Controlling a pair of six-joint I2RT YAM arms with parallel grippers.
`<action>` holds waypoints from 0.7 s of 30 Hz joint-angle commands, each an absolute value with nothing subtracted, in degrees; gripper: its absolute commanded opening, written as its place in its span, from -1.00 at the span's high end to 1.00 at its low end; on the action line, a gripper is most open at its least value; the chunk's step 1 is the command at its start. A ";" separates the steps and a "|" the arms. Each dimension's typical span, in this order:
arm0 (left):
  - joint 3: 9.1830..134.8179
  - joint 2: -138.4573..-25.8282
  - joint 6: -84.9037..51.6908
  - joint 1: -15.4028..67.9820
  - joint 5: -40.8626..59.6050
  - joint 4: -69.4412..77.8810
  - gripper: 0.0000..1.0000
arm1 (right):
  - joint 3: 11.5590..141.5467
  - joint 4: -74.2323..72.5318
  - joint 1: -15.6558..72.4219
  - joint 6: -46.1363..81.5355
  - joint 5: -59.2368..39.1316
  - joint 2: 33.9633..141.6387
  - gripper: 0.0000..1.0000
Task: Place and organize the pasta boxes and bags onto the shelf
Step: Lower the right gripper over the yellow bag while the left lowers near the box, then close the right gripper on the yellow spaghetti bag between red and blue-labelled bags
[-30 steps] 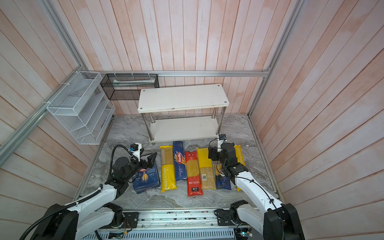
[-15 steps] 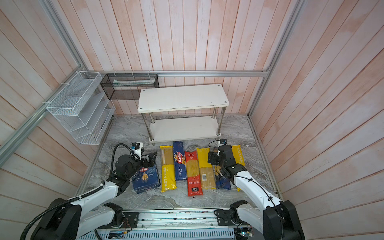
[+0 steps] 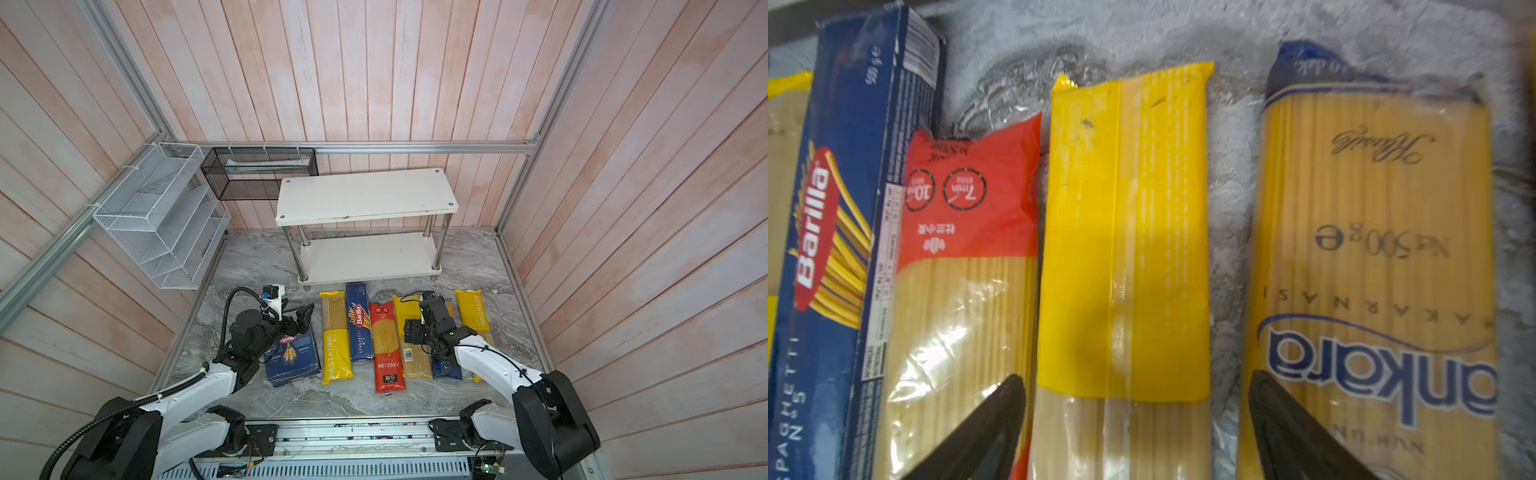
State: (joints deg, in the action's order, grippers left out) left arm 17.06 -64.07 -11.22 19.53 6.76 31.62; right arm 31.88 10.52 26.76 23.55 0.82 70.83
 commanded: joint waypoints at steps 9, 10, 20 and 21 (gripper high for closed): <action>18.15 -63.91 -11.35 19.69 6.37 30.32 -0.99 | 37.77 17.51 29.73 21.81 -0.05 76.51 -0.69; 18.11 -63.92 -11.43 19.69 6.33 30.38 -0.99 | 38.07 17.90 29.98 21.84 0.68 76.99 -0.69; 18.29 -64.00 -11.48 19.69 5.91 29.97 -0.99 | 39.03 19.26 31.53 21.60 2.58 78.84 -0.70; 18.19 -63.79 -11.58 19.68 6.11 30.13 -0.99 | 38.99 19.66 31.47 21.72 3.52 78.77 -0.70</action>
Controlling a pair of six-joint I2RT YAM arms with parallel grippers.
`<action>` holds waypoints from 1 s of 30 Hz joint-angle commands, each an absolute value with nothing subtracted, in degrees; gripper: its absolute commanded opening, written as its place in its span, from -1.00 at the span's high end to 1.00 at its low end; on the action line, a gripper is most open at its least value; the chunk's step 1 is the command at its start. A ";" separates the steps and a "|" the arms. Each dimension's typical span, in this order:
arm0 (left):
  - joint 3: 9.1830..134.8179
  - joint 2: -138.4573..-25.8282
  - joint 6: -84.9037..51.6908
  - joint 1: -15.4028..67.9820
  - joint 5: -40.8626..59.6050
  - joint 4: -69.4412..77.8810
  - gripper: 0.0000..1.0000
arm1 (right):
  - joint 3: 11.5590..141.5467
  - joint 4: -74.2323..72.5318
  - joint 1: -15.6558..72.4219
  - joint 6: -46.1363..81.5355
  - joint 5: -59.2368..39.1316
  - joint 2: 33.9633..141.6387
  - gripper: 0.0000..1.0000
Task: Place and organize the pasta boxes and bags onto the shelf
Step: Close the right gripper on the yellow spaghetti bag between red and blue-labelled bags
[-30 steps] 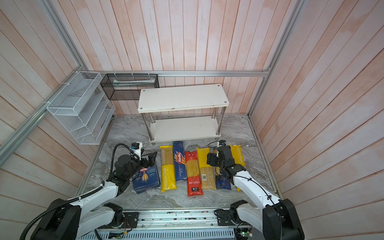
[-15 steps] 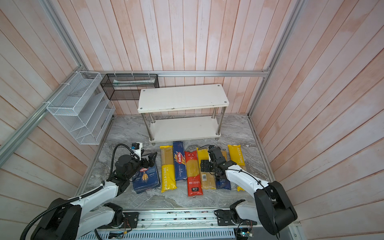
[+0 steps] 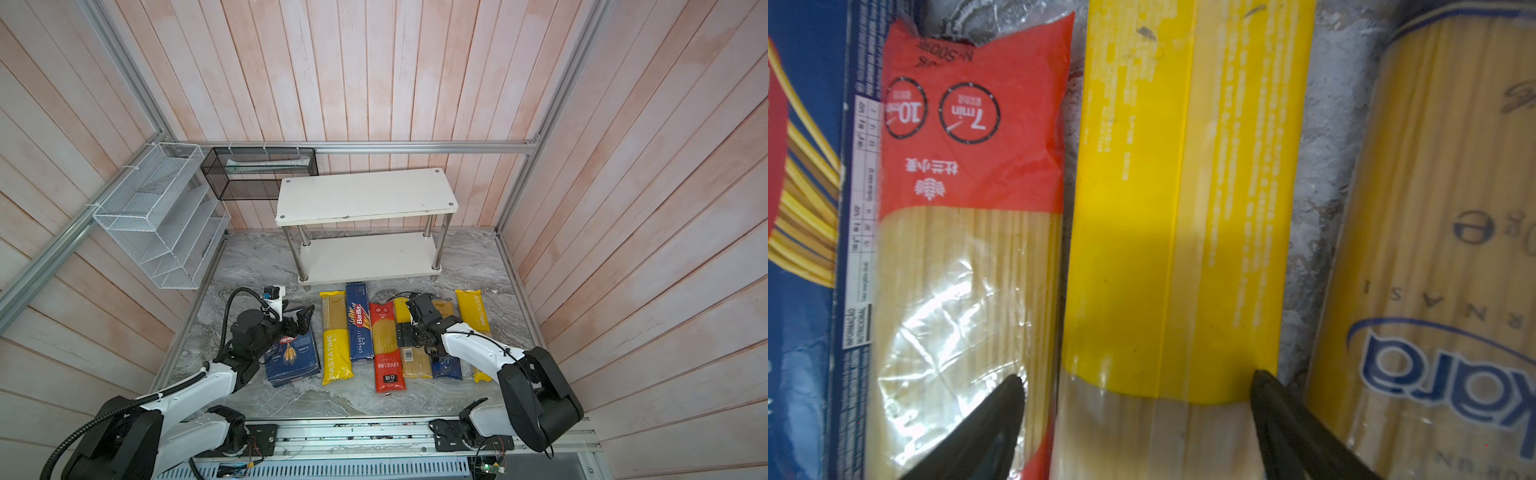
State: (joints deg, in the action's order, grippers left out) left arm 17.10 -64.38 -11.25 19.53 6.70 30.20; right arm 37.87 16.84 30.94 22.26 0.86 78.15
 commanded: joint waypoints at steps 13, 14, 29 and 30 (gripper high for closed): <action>18.37 -63.74 -11.61 19.68 6.24 29.56 -0.99 | 40.25 20.33 31.52 22.07 7.21 80.96 -0.70; 18.37 -63.59 -11.67 19.69 6.40 29.51 -0.99 | 40.20 19.97 31.57 22.00 7.05 81.33 -0.70; 18.28 -63.78 -11.65 19.69 6.42 29.79 -0.99 | 39.20 15.71 32.82 22.14 6.08 82.94 -0.71; 18.29 -63.74 -11.67 19.69 6.37 29.69 -0.99 | 39.29 16.34 32.80 22.33 6.91 83.16 -0.71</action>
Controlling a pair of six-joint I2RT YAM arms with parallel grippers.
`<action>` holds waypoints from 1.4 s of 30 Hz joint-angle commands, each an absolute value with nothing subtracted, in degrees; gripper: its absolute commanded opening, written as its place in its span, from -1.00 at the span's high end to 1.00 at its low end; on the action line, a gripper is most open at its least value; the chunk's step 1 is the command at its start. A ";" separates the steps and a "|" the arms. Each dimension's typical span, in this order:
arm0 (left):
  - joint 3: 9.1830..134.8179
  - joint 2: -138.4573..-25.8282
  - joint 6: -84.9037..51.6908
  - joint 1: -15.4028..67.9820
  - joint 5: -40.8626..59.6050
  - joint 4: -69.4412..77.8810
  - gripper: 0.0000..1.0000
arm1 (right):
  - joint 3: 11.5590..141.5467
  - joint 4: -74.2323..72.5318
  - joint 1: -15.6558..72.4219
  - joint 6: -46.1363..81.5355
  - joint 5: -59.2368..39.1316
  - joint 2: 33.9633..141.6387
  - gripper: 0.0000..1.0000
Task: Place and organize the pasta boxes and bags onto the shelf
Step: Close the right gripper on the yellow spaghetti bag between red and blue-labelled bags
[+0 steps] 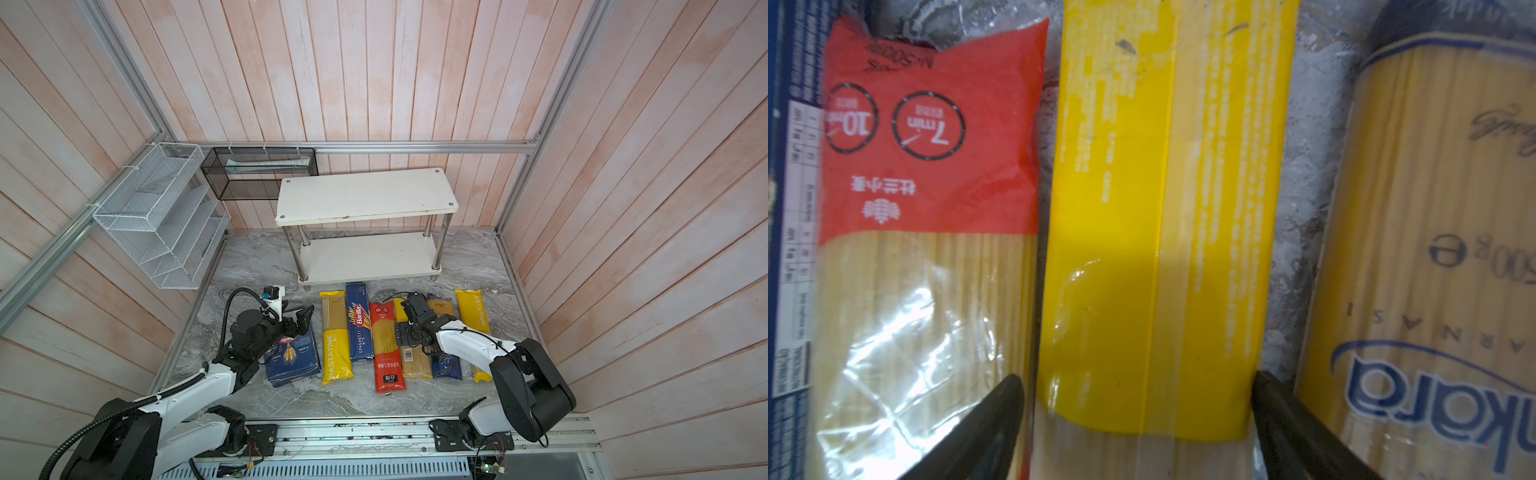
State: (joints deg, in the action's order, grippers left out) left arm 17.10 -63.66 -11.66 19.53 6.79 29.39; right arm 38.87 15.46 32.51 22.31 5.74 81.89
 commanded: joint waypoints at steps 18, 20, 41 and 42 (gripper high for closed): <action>18.37 -64.00 -12.01 19.69 6.41 29.76 -0.99 | 37.26 16.31 33.27 27.64 8.34 83.73 -0.75; 18.30 -63.91 -11.96 19.69 6.37 29.62 -0.99 | 37.19 15.05 33.23 28.20 7.63 84.28 -0.75; 18.34 -63.84 -11.70 19.69 5.80 29.53 -0.99 | 33.96 10.63 33.52 29.19 8.04 86.12 -0.60; 18.35 -63.81 -11.71 19.69 5.80 29.54 -0.99 | 34.04 10.57 33.51 29.05 8.09 86.22 -0.57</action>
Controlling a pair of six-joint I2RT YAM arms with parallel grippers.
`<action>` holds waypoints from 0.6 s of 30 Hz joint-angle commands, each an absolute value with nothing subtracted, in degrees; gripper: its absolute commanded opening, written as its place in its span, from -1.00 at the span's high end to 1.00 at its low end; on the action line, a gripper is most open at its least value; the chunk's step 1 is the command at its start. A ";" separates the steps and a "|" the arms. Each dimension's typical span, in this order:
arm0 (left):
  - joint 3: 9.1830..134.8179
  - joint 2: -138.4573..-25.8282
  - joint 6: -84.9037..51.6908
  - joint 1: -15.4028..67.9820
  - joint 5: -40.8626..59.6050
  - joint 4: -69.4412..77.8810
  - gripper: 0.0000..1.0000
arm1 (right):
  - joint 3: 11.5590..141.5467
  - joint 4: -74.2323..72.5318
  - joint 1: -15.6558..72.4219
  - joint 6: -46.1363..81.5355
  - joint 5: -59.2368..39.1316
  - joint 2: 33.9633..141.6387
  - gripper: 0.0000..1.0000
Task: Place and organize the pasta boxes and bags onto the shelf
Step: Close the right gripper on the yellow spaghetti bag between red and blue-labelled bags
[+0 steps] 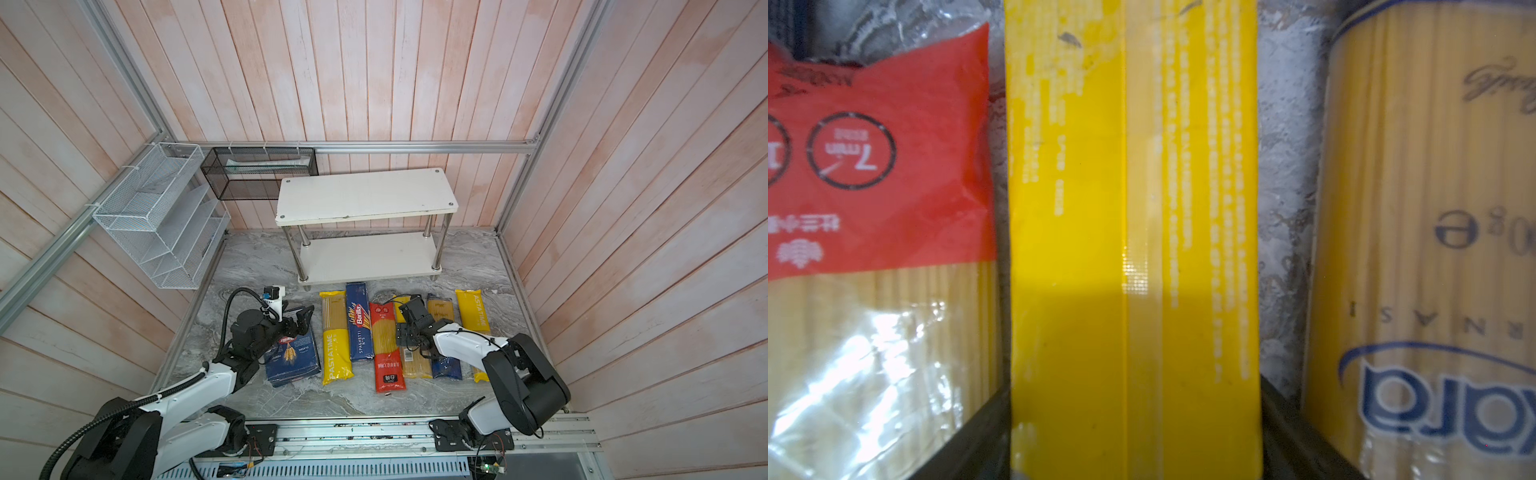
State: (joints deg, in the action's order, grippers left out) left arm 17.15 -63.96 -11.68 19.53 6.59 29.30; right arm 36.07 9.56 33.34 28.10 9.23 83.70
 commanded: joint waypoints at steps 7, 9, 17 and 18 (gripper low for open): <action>18.37 -63.99 -11.53 19.68 5.71 29.53 -0.99 | 34.12 9.89 33.89 28.92 7.91 86.57 -0.51; 18.31 -63.94 -11.55 19.69 5.63 29.53 -0.99 | 34.09 9.76 33.99 29.00 8.08 86.32 -0.48; 17.67 -63.41 -11.09 19.62 5.36 30.43 -0.99 | 33.94 9.76 34.10 29.34 9.14 85.10 -0.24; 17.67 -63.46 -11.24 19.69 5.45 30.47 -0.99 | 33.86 9.70 34.10 29.60 9.16 84.93 -0.20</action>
